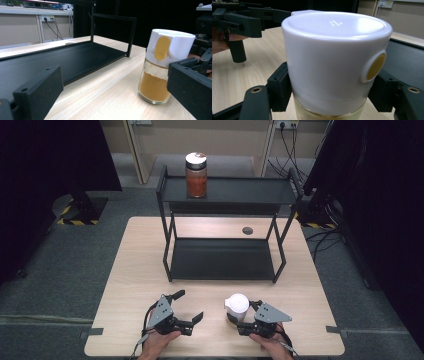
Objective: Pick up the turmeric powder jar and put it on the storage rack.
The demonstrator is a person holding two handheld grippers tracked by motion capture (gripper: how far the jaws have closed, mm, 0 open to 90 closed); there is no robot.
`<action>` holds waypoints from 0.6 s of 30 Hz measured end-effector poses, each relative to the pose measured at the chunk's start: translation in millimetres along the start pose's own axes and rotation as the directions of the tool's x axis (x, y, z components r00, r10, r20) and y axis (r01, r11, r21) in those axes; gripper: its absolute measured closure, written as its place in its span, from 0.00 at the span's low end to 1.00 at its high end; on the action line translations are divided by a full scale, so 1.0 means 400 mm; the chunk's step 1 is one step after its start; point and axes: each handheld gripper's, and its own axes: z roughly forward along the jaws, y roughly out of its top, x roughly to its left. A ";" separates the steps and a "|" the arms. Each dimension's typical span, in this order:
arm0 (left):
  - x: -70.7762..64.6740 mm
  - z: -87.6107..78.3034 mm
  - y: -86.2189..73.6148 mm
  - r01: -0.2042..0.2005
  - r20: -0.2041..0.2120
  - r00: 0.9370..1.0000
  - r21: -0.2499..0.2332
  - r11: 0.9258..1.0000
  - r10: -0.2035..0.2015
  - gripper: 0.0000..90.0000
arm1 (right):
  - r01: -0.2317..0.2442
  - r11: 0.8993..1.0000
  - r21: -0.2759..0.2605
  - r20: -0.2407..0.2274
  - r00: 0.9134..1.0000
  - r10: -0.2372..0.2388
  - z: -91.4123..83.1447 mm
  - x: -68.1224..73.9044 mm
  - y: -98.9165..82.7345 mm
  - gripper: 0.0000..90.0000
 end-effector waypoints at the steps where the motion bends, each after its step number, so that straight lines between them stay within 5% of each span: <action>1: 0.000 0.000 0.000 -0.001 0.000 1.000 0.000 1.000 0.001 0.00 | 0.004 1.000 0.001 0.003 1.000 -0.004 -0.001 0.002 0.001 0.34; 6: -0.001 0.000 0.000 -0.004 -0.001 1.000 0.001 1.000 0.004 0.00 | -0.021 1.000 -0.009 -0.001 1.000 0.021 -0.010 0.004 0.004 0.34; 18: -0.003 0.001 0.000 -0.004 -0.001 1.000 0.006 1.000 0.004 0.00 | 0.008 1.000 -0.026 0.017 1.000 -0.007 -0.032 0.000 0.071 0.34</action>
